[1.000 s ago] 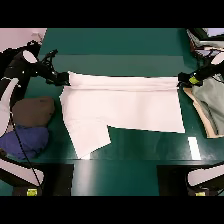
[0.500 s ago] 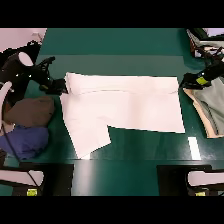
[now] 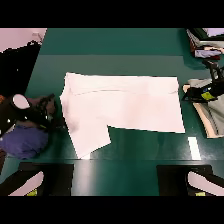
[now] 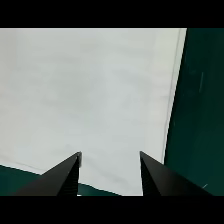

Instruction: Fold the shirts.

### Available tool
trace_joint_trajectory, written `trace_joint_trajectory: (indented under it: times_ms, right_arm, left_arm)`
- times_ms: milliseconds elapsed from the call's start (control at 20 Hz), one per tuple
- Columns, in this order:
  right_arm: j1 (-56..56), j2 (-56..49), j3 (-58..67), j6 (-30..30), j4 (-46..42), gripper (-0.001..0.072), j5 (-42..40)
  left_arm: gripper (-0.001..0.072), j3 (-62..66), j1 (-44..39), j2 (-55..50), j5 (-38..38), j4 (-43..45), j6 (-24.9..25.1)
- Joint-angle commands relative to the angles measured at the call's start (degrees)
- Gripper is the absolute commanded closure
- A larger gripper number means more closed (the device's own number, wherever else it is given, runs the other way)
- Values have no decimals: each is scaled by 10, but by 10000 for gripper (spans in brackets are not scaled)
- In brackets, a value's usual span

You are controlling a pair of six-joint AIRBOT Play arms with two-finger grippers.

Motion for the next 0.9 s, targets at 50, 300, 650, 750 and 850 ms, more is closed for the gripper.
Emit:
trace_joint_trajectory:
  times_ms: [50,300,650,750,850]
  right_arm:
    - [0,21,-26,-1,1,281,1]
    - [0,21,-26,0,1,282,8]
    - [-24,21,-26,-5,0,282,66]
    - [-59,21,-28,-5,0,282,87]
    - [-103,28,-52,-5,1,282,87]
  left_arm:
    - [220,-96,0,35,55,-85,2]
    - [220,-129,0,35,135,-129,2]
    - [682,-111,0,35,130,-162,31]
    - [682,-80,0,36,104,-162,51]
    - [683,-55,0,45,97,-163,58]
